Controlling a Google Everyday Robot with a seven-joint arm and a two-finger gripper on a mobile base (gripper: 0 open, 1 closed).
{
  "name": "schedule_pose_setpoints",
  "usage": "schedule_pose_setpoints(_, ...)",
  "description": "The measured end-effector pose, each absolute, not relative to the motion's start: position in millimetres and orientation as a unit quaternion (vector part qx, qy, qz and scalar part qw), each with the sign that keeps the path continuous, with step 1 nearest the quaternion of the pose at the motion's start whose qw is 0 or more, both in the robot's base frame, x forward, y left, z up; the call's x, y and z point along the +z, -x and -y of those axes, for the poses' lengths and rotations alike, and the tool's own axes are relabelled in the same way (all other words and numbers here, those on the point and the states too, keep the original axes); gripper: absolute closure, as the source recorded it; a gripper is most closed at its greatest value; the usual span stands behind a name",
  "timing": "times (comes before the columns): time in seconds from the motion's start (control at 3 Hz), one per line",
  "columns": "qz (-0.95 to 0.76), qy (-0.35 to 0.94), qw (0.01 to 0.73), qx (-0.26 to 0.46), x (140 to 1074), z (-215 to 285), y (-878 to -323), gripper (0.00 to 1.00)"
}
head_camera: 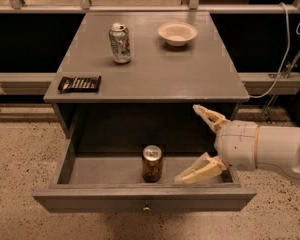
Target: Pick orange can from top drawer and place on counter
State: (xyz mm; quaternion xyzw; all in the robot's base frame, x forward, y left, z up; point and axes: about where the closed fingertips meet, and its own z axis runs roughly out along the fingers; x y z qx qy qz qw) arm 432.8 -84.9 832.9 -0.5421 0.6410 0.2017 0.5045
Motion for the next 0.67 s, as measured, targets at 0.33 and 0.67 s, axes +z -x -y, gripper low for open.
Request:
schedule_pose_setpoints(0.33, -0.641, 0.542, 0.505, 0.202, 832.9, 84.9, -432.8, 0.0)
schedule_pose_setpoints(0.67, -0.622, 0.548, 0.51, 0.227, 827.9, 64.5, -434.4, 0.0)
